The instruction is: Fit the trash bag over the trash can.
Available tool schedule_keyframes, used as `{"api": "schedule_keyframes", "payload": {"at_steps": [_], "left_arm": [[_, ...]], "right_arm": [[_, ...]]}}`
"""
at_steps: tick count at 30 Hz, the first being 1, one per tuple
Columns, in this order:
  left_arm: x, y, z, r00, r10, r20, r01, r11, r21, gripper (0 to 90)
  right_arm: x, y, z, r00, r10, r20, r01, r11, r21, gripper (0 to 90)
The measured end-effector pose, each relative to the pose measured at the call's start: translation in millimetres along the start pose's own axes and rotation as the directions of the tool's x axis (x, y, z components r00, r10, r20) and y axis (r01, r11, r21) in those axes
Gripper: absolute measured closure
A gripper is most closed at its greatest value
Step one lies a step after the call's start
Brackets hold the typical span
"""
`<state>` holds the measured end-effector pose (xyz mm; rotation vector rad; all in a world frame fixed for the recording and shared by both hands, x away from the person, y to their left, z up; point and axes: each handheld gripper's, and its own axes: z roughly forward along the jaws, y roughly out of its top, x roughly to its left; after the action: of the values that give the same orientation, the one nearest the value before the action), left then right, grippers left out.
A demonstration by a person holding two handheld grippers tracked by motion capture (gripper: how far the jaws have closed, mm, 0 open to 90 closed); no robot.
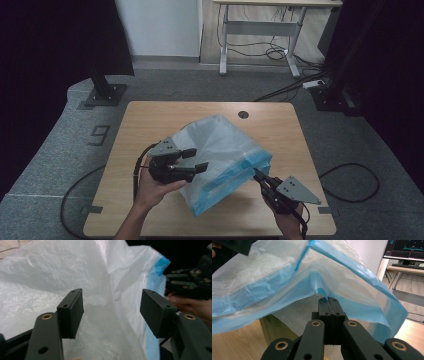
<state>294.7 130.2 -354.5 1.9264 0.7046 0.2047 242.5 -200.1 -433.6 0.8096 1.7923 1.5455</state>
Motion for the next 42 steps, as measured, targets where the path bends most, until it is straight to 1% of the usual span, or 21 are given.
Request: {"api": "schedule_keyframes", "payload": {"at_steps": [3,5,6,7,8,9,10,11,12,13,16,19,20,21,25,26,28,29,34,38,42], "left_arm": [[-0.9,1.1,3.8,1.0000,0.005,0.001,-0.005,0.9999,0.014,35.0],[-2.2,2.1,8.2,0.9998,0.014,-0.016,-0.013,0.9995,0.027,36.5],[-2.8,2.4,10.4,0.9996,0.020,-0.019,-0.020,0.9992,0.035,44.7],[-3.3,2.6,12.8,0.9995,0.025,-0.017,-0.024,0.9988,0.043,44.7],[-3.3,2.5,15.2,0.9996,0.029,-0.006,-0.028,0.9981,0.054,58.3],[-2.9,2.3,17.4,0.9994,0.032,0.014,-0.032,0.9972,0.068,58.3],[-0.9,1.8,20.6,0.9975,0.026,0.065,-0.032,0.9957,0.087,73.1],[-0.9,1.8,20.6,0.9975,0.026,0.065,-0.032,0.9957,0.087,78.5],[1.5,1.2,21.9,0.9955,0.015,0.093,-0.024,0.9957,0.090,82.7],[1.5,1.2,21.9,0.9955,0.015,0.093,-0.024,0.9957,0.090,87.0],[5.1,0.4,18.9,0.9957,0.001,0.092,-0.006,0.9986,0.053,89.5],[10.3,0.1,11.6,0.9973,-0.015,0.071,0.015,0.9999,-0.001,89.8],[14.5,0.2,4.5,0.9975,-0.030,0.063,0.033,0.9985,-0.044,89.8],[14.5,0.2,4.5,0.9975,-0.030,0.063,0.033,0.9985,-0.044,89.8],[23.8,1.3,-11.1,0.9963,-0.064,0.058,0.071,0.9893,-0.128,89.7],[28.5,1.7,-18.1,0.9963,-0.074,0.044,0.080,0.9838,-0.160,89.8],[34.1,0.4,-25.0,0.9958,-0.089,0.024,0.092,0.9770,-0.193,89.7],[34.1,0.4,-25.0,0.9958,-0.089,0.024,0.092,0.9770,-0.193,89.7],[49.8,-11.3,-40.4,0.9914,-0.130,0.015,0.130,0.9691,-0.209,89.8],[54.6,-18.8,-45.1,0.9898,-0.142,0.012,0.141,0.9686,-0.204,89.8],[58.1,-31.6,-51.3,0.9906,-0.136,0.011,0.136,0.9720,-0.192,89.8]], "right_arm": [[0.6,0.2,0.1,1.0000,-0.001,-0.001,0.001,1.000,0.000,89.1],[1.1,-0.3,0.1,1.0000,0.000,-0.003,0.000,1.000,0.000,89.1],[1.3,-1.1,0.3,1.0000,-0.001,-0.004,0.001,1.000,-0.001,89.1],[1.3,-1.1,0.3,1.0000,-0.001,-0.004,0.001,1.000,-0.001,89.1],[1.4,-1.6,0.3,0.9999,0.009,-0.008,-0.009,1.000,-0.001,89.1],[1.4,-1.6,0.3,0.9999,0.009,-0.008,-0.009,1.000,-0.001,89.1],[0.7,-1.0,-0.3,0.9995,0.024,-0.021,-0.024,1.000,-0.004,89.1],[0.7,-1.0,-0.3,0.9995,0.024,-0.021,-0.024,1.000,-0.004,89.1],[0.3,0.3,-1.7,0.9996,0.020,-0.020,-0.020,1.000,-0.003,89.1],[0.3,0.3,-1.7,0.9996,0.020,-0.020,-0.020,1.000,-0.003,89.1],[-1.3,1.5,-4.0,0.9996,0.020,-0.018,-0.020,1.000,-0.008,89.1],[-3.3,-0.3,-6.5,0.9997,0.022,-0.011,-0.022,1.000,-0.008,89.1],[-5.2,-3.4,-7.3,0.9996,0.027,-0.005,-0.027,1.000,-0.002,89.1],[-5.2,-3.4,-7.3,0.9996,0.027,-0.005,-0.027,1.000,-0.002,89.1],[-8.7,-8.9,-7.2,0.9995,0.032,0.006,-0.032,0.999,0.014,89.1],[-10.3,-10.3,-6.2,0.9994,0.034,0.008,-0.034,0.999,0.021,89.1],[-10.9,-10.9,-5.0,0.9994,0.034,0.007,-0.034,0.999,0.025,89.1],[-10.9,-10.9,-5.0,0.9994,0.034,0.007,-0.034,0.999,0.025,89.1],[-11.0,-14.2,-1.1,0.9992,0.041,-0.003,-0.040,0.998,0.043,89.1],[-11.4,-16.9,-0.4,0.9984,0.055,-0.008,-0.055,0.997,0.050,89.1],[-11.0,-20.3,-0.9,0.9975,0.069,-0.018,-0.068,0.996,0.061,89.1]]}}
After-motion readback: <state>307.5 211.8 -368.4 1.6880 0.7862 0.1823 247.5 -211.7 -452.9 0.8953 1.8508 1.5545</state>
